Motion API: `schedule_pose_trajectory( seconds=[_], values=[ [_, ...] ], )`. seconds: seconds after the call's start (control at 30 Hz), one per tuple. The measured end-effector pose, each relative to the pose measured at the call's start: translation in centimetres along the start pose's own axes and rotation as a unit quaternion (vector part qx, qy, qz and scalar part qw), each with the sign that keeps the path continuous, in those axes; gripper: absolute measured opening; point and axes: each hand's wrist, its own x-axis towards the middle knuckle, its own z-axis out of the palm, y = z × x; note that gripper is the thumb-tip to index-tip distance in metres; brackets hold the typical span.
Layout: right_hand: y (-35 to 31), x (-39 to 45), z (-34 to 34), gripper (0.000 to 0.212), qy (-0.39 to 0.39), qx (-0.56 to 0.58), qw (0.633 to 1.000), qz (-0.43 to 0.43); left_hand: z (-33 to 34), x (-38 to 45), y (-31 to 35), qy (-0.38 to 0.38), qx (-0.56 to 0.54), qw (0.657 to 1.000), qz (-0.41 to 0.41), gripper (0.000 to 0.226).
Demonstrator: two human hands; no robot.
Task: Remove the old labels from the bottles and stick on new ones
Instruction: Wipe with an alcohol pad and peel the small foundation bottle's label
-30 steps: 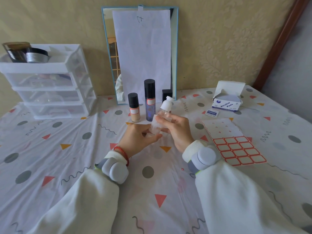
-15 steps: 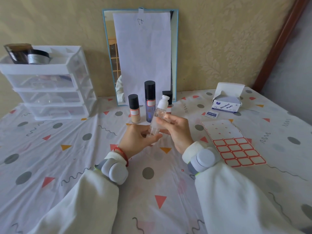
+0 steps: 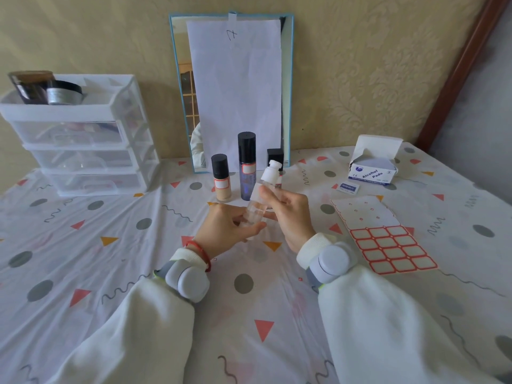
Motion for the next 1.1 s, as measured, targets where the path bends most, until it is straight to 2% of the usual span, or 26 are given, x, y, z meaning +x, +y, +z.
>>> schedule_pose_trajectory(
  seconds=[0.07, 0.13, 0.33, 0.4, 0.5, 0.6, 0.67, 0.77, 0.83, 0.97, 1.1],
  values=[
    [-0.04, -0.06, -0.23, 0.012, -0.045, 0.009, 0.999, -0.012, -0.25, -0.01, 0.00, 0.002, -0.012, 1.000, -0.019, 0.019],
    [0.10, -0.11, -0.29, 0.016, -0.070, 0.017, 0.997, -0.008, -0.29, -0.06, 0.02, 0.001, -0.015, 1.000, -0.021, 0.017],
    [0.36, -0.24, 0.40, 0.022, 0.022, 0.004, 1.000, 0.017, 0.26, -0.01, 0.20, -0.006, 0.039, 0.999, 0.032, 0.025],
    [0.15, -0.11, 0.20, 0.027, 0.014, 0.016, 1.000, 0.021, 0.18, 0.02, 0.22, -0.008, 0.019, 0.999, 0.025, 0.024],
    [-0.05, -0.11, -0.15, 0.023, -0.026, 0.006, 1.000, 0.002, -0.16, 0.02, -0.15, 0.002, -0.027, 1.000, -0.004, 0.017],
    [-0.09, -0.29, -0.10, 0.026, -0.066, 0.003, 0.998, 0.001, -0.34, 0.08, -0.62, 0.004, -0.035, 0.999, -0.020, 0.022],
    [-0.13, -0.35, 0.05, 0.020, -0.047, 0.008, 0.999, 0.003, -0.14, 0.03, -0.60, 0.002, -0.028, 1.000, -0.015, 0.025],
    [-0.22, -0.31, 0.04, 0.021, -0.021, 0.018, 1.000, 0.010, -0.09, 0.01, -0.30, -0.016, -0.060, 0.998, -0.028, 0.011],
    [-0.28, -0.22, -0.14, 0.025, -0.030, 0.021, 0.999, 0.010, -0.30, 0.09, -0.27, -0.008, -0.083, 0.996, -0.034, 0.015],
    [-0.41, -0.38, -0.03, 0.018, -0.056, 0.043, 0.998, 0.004, -0.54, 0.09, -0.34, -0.005, -0.095, 0.994, -0.045, 0.015],
    [-0.29, -0.48, 0.26, 0.009, -0.011, 0.049, 0.999, 0.017, -0.04, -0.07, -0.37, -0.017, -0.073, 0.997, -0.036, 0.014]
  ],
)
